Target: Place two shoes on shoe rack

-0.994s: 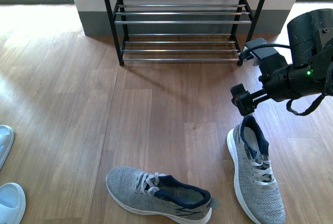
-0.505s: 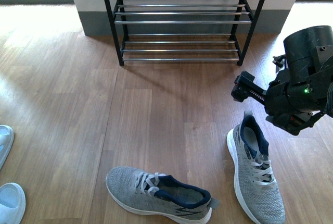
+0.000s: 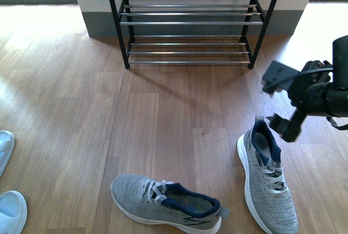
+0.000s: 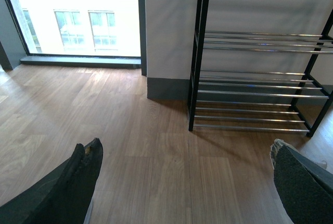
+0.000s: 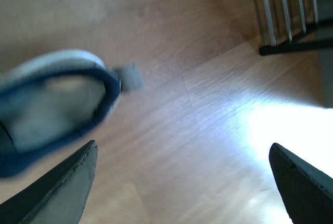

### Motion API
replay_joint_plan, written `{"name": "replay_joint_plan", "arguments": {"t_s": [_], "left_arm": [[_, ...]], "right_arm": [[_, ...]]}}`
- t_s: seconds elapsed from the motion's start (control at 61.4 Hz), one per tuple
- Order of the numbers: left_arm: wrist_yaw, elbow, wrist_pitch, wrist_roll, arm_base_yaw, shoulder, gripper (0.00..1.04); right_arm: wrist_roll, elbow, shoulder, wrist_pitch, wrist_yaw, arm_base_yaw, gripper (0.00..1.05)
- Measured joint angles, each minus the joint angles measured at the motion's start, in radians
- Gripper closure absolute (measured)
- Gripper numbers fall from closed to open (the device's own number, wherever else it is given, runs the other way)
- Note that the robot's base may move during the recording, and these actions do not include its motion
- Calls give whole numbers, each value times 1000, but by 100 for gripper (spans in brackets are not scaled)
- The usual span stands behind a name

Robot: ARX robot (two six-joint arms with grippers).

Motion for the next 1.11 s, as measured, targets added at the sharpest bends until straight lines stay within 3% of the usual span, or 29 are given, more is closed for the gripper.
{"name": "replay_joint_plan", "arguments": {"t_s": [0.049,0.147,0.407,0.814,0.945,1.026,1.108], "left_arm": [[0,0,0,0,0,0,9],[0,0,0,0,0,0,9],[0,0,0,0,0,0,9],[0,0,0,0,0,0,9],[0,0,0,0,0,0,9],[0,0,0,0,0,0,9],[0,0,0,0,0,0,9]], "right_arm": [[-248,11,23,-7,-34,-31,9],[-597,40,55,-69,-81,-69,9],[-597,102,162,-163,-129,-138,9],[-593,127,182,-160,-129,-142,9],[-594,162,225,-101,-169,-118,9],[-595,223,306,1,-219,-60,9],[-594,220,337,63,-208,-2,9]]}}
